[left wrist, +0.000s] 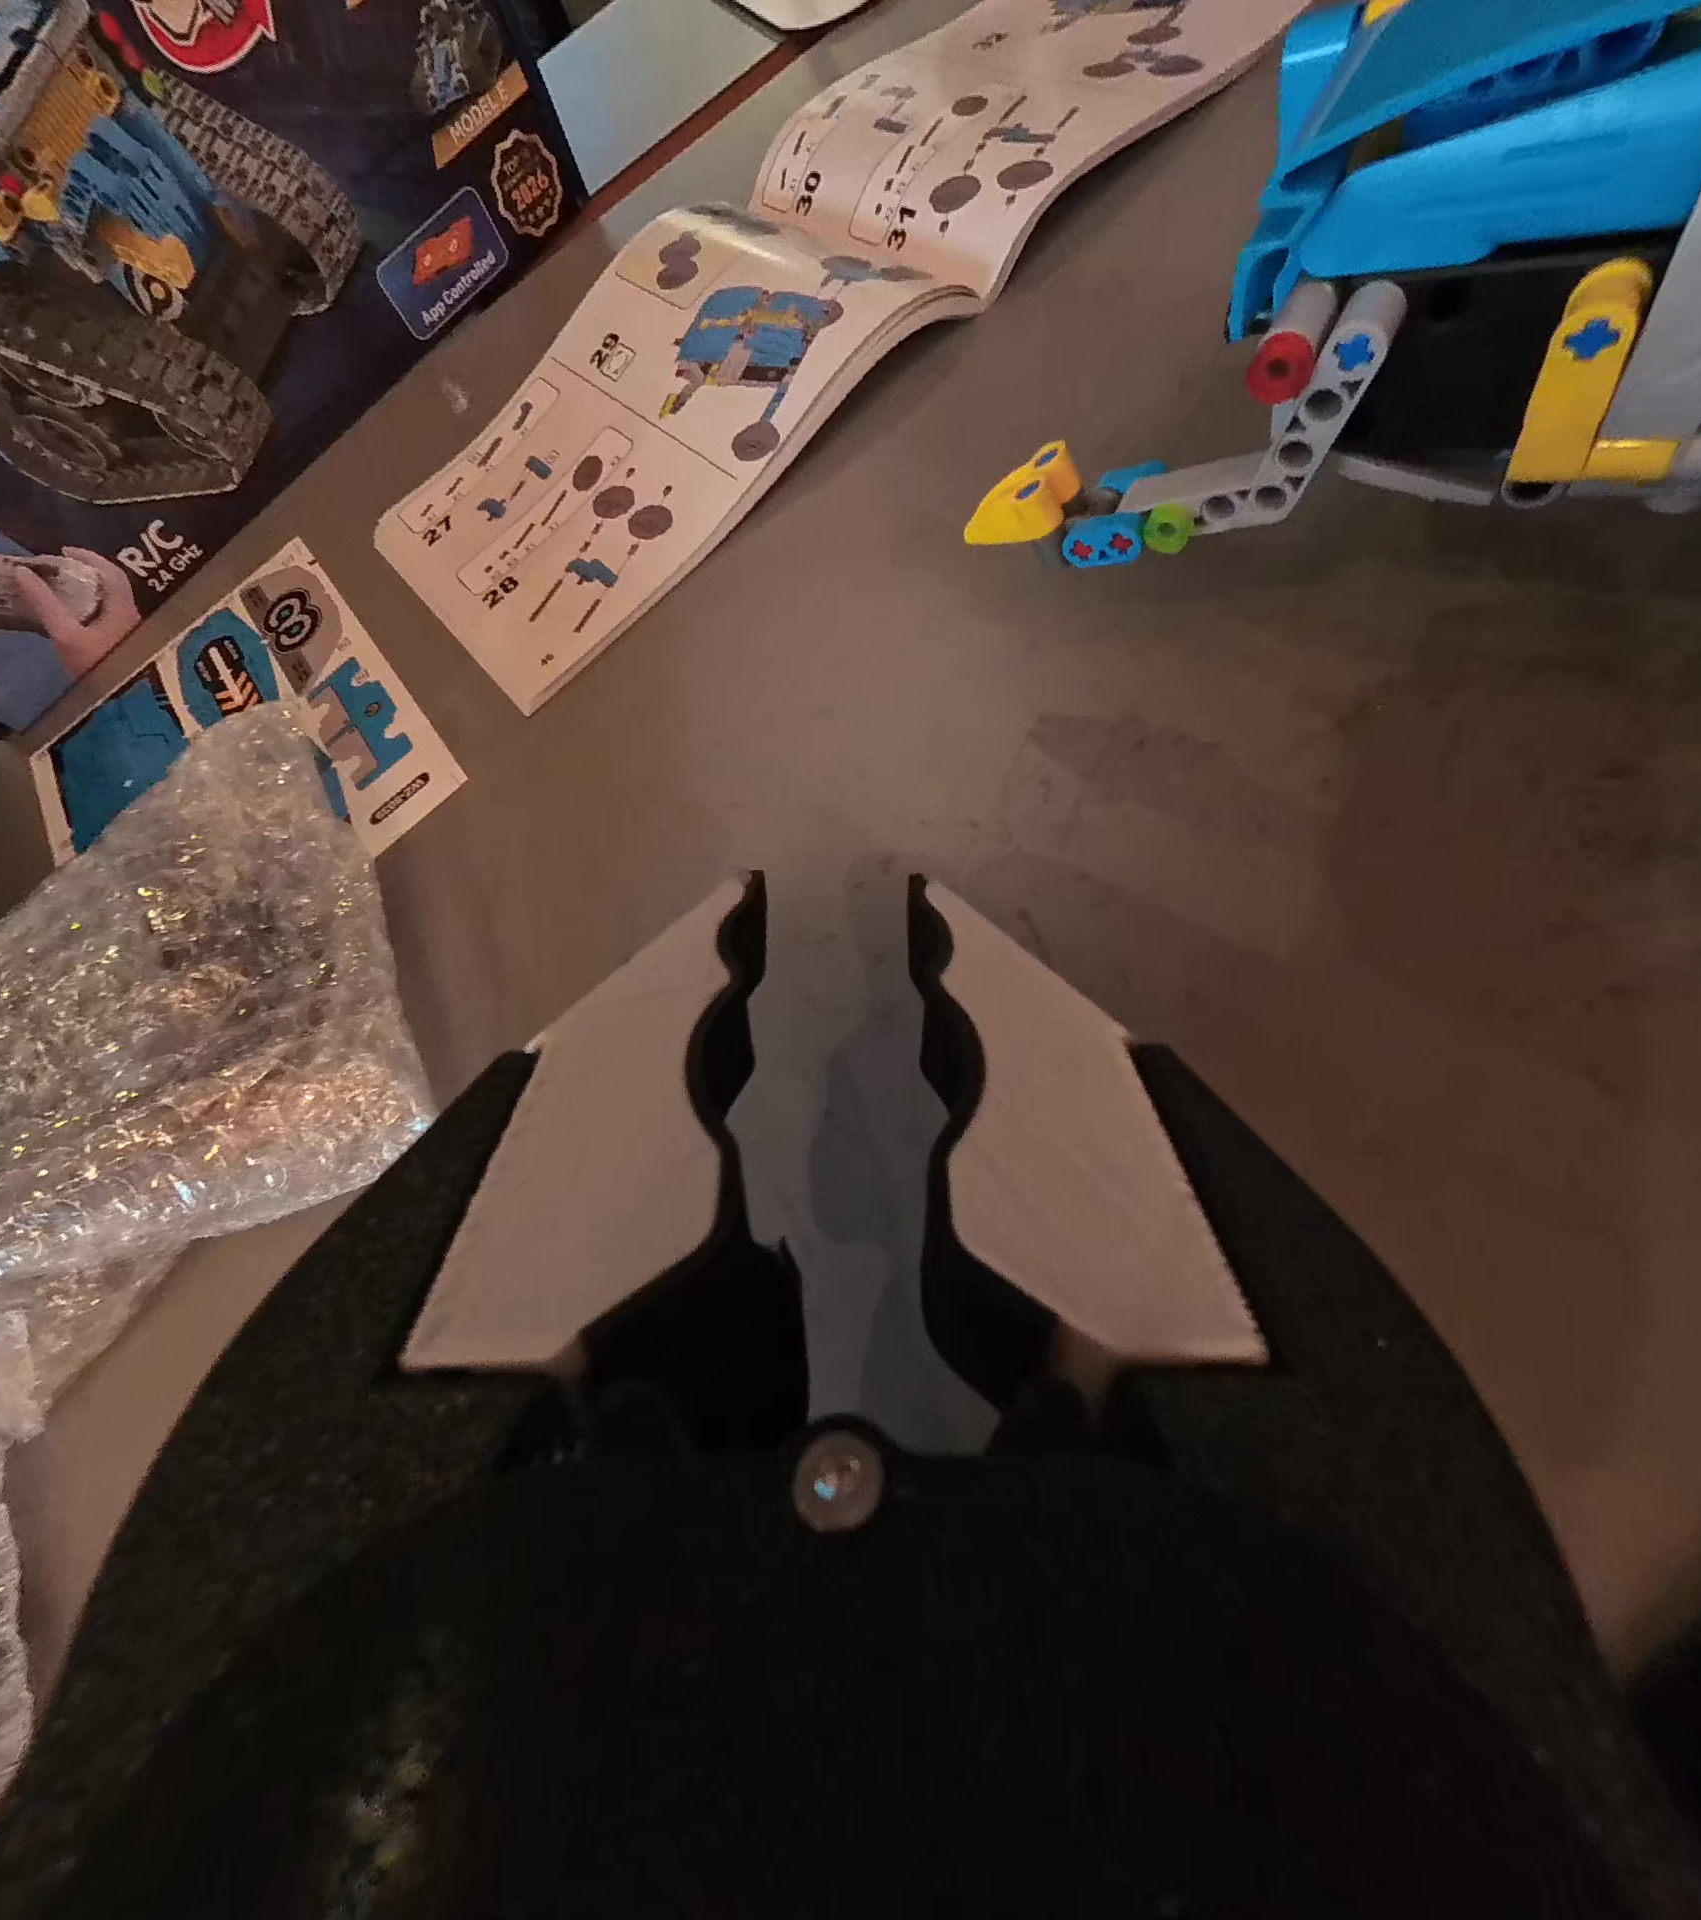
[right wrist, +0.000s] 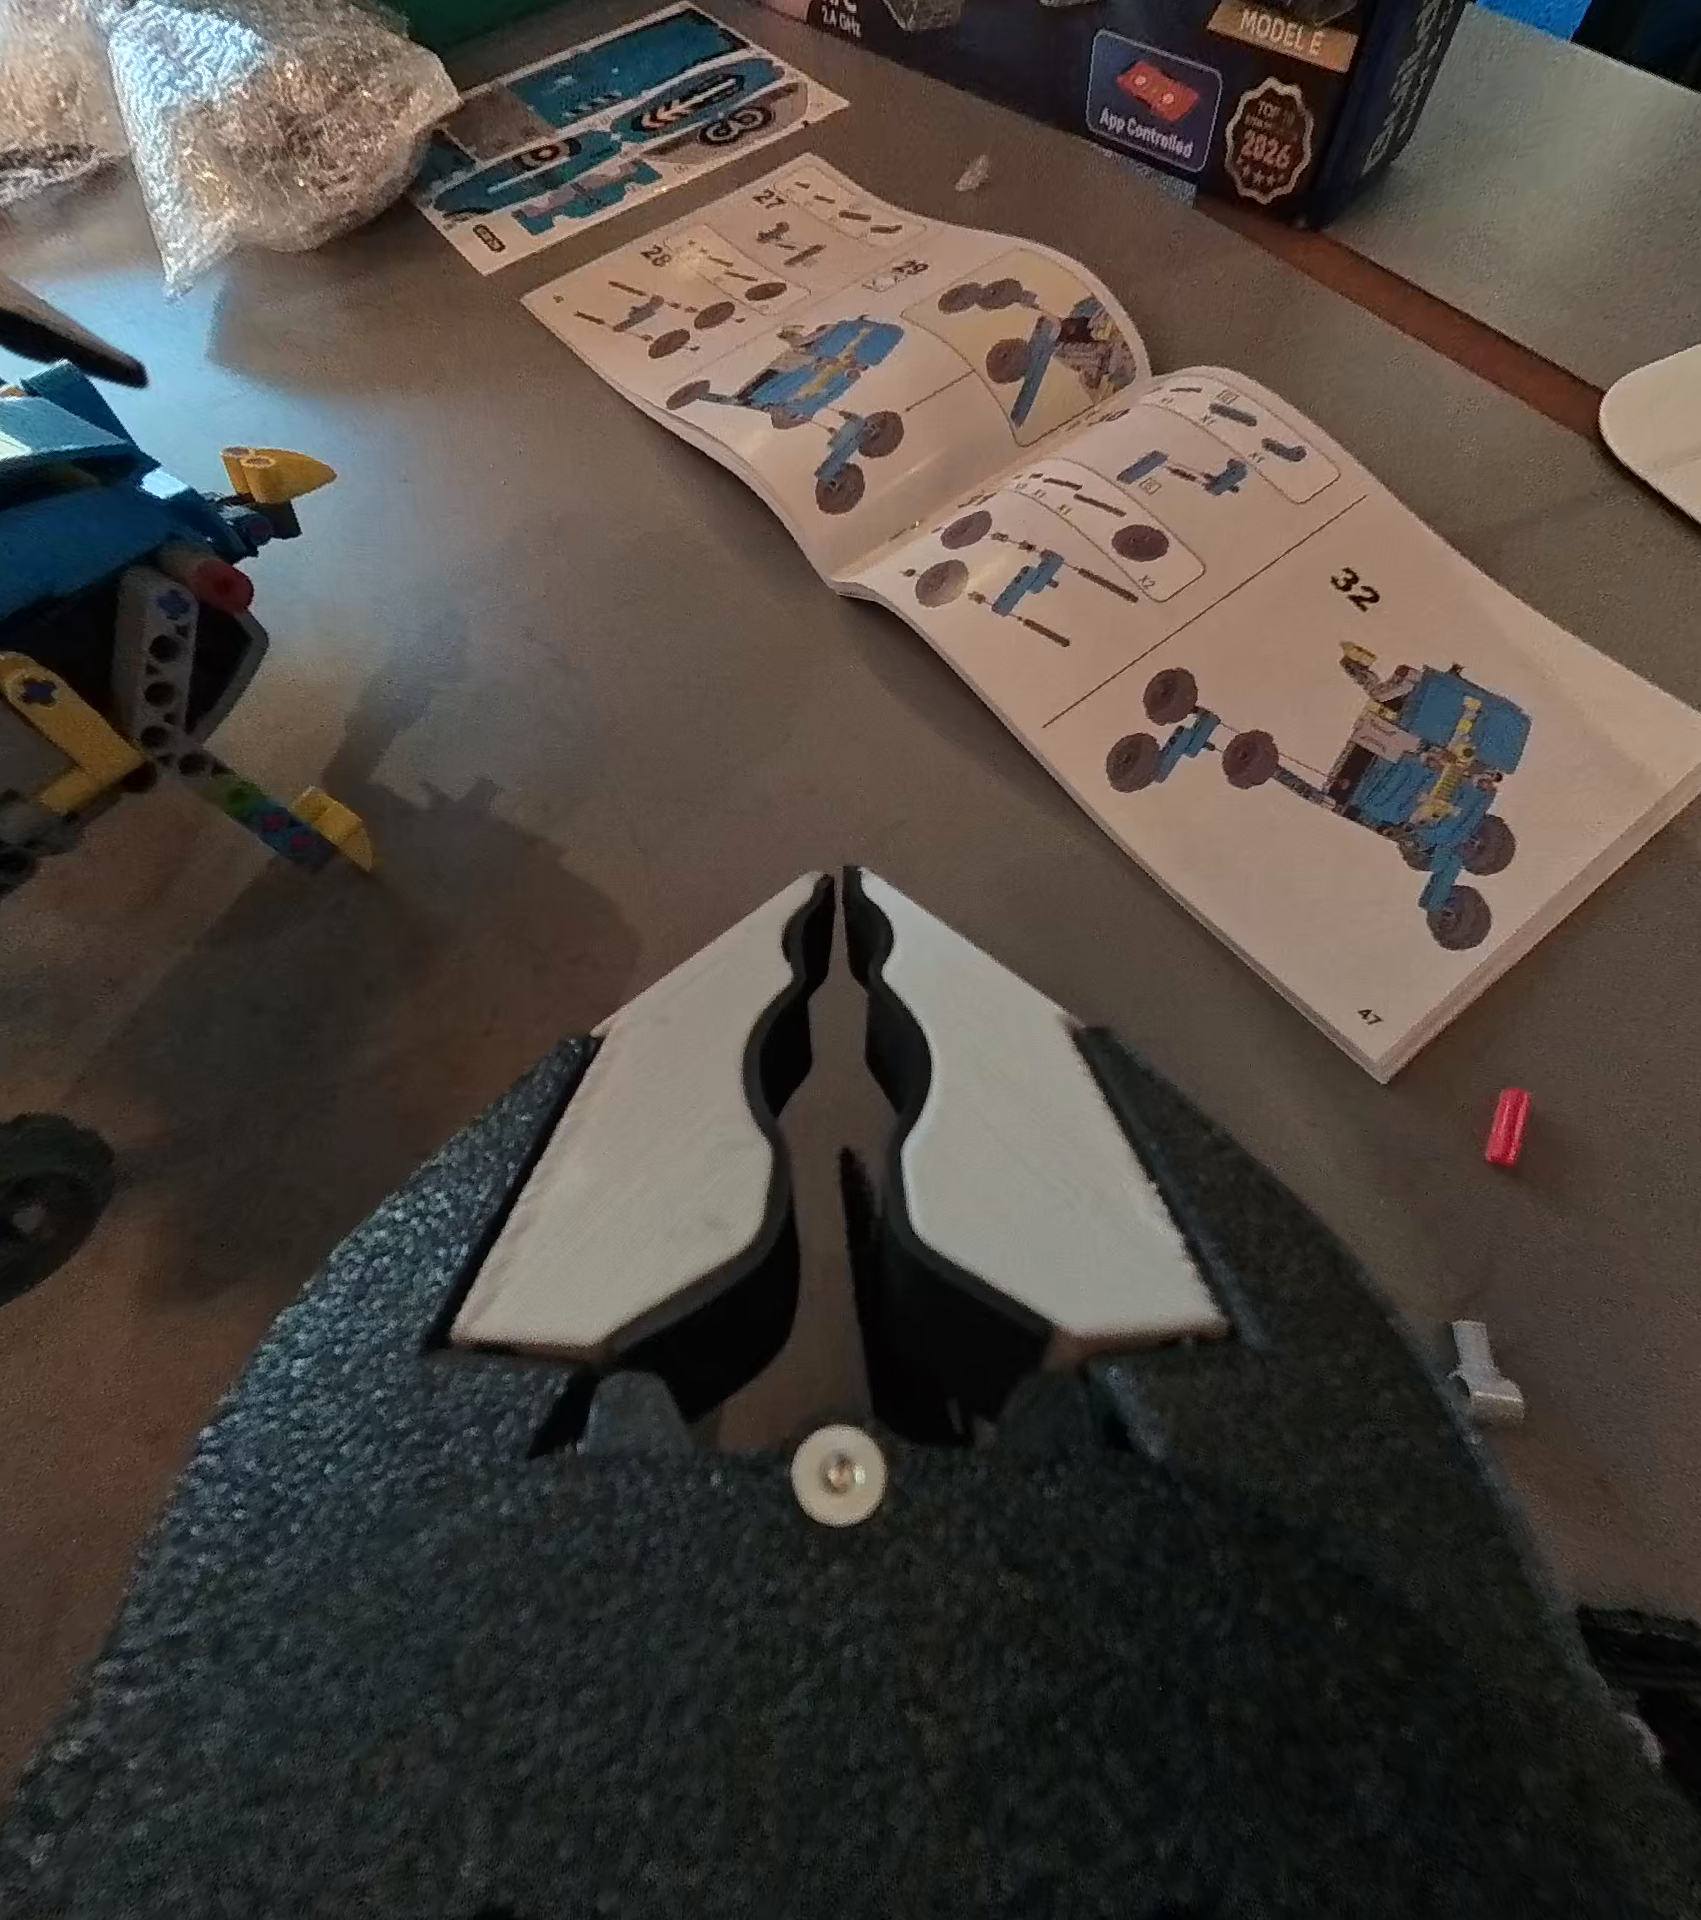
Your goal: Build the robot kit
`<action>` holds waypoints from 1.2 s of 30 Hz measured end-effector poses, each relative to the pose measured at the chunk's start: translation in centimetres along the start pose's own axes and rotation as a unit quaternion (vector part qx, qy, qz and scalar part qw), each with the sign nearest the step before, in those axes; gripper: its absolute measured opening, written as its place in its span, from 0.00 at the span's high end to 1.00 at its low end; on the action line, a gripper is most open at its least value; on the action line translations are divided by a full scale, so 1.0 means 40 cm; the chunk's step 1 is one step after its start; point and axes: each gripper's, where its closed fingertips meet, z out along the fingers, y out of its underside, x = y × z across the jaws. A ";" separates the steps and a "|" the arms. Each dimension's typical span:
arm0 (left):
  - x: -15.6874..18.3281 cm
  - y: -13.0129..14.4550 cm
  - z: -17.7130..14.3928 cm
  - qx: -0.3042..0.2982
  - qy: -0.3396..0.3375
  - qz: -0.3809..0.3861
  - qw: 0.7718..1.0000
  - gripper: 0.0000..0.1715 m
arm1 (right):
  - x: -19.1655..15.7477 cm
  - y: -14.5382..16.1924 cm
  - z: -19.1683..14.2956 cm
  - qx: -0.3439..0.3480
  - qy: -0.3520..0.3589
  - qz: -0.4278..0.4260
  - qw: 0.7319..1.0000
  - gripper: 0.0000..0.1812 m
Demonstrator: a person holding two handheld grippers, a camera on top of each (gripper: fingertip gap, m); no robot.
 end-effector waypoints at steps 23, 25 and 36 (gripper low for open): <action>0.003 0.003 0.003 -0.005 -0.001 0.006 1.000 0.84 | -0.009 0.008 0.005 -0.010 -0.009 -0.003 1.000 0.99; 0.003 0.003 0.003 -0.005 -0.001 0.006 1.000 0.85 | -0.010 0.009 0.005 -0.010 -0.009 -0.004 1.000 0.99; 0.003 0.004 0.004 -0.006 -0.001 0.005 1.000 0.85 | -0.012 0.011 0.006 -0.013 -0.012 -0.004 1.000 0.99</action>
